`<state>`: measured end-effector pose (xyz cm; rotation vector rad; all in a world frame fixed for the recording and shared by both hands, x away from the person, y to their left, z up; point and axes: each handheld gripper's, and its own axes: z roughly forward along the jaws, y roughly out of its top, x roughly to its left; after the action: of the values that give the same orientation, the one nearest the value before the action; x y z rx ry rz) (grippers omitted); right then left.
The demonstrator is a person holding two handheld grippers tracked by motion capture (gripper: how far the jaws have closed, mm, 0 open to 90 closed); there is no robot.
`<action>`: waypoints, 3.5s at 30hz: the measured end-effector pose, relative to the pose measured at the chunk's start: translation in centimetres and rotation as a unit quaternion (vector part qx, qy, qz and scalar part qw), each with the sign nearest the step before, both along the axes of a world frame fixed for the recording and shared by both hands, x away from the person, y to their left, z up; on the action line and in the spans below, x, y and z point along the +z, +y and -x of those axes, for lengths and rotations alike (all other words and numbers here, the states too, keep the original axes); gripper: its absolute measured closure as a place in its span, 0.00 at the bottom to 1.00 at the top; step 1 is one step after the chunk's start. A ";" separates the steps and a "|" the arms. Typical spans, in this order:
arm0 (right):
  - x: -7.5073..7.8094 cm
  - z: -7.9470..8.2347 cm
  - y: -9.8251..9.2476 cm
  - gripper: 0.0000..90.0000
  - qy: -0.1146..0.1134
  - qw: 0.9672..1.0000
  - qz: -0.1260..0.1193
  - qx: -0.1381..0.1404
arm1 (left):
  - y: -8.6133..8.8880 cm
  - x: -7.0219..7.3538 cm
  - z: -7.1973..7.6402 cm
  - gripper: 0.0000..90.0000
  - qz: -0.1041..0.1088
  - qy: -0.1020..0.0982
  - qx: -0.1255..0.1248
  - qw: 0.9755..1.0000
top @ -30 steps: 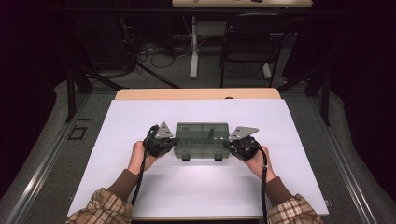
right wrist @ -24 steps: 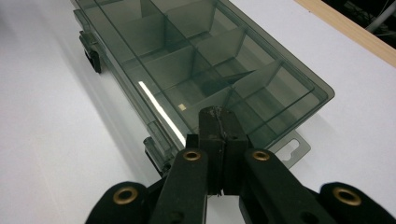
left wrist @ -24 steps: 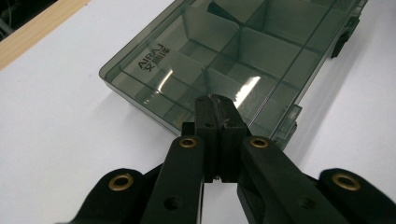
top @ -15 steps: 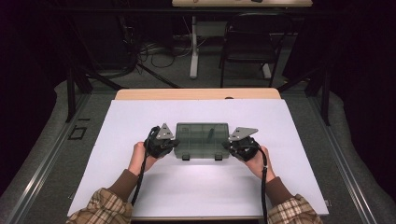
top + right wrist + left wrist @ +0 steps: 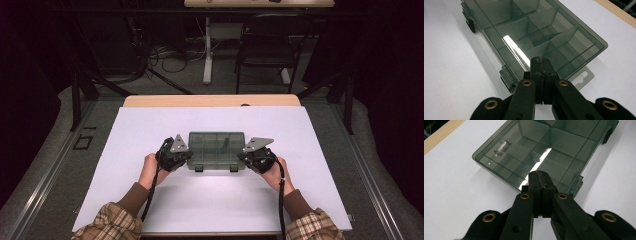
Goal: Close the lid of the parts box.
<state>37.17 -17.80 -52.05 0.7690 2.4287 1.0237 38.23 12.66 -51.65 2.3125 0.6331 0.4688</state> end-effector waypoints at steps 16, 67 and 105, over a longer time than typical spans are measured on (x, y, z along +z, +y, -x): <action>-0.2 -0.1 -0.4 1.00 0.005 1.000 -0.016 0.004 | 0.4 -0.1 -0.1 1.00 0.018 0.011 0.005 1.000; 0.7 6.8 -4.5 0.00 0.035 0.997 -0.047 -0.045 | 4.4 0.0 5.7 0.00 0.006 0.025 0.041 0.999; -1.5 9.8 -8.3 0.00 0.049 0.993 -0.038 -0.100 | 8.9 -2.7 10.8 0.00 0.030 0.032 0.085 0.995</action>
<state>27.40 -26.14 -53.56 1.0881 2.3461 1.0274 27.40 21.59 -54.33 2.2350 0.8688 0.4479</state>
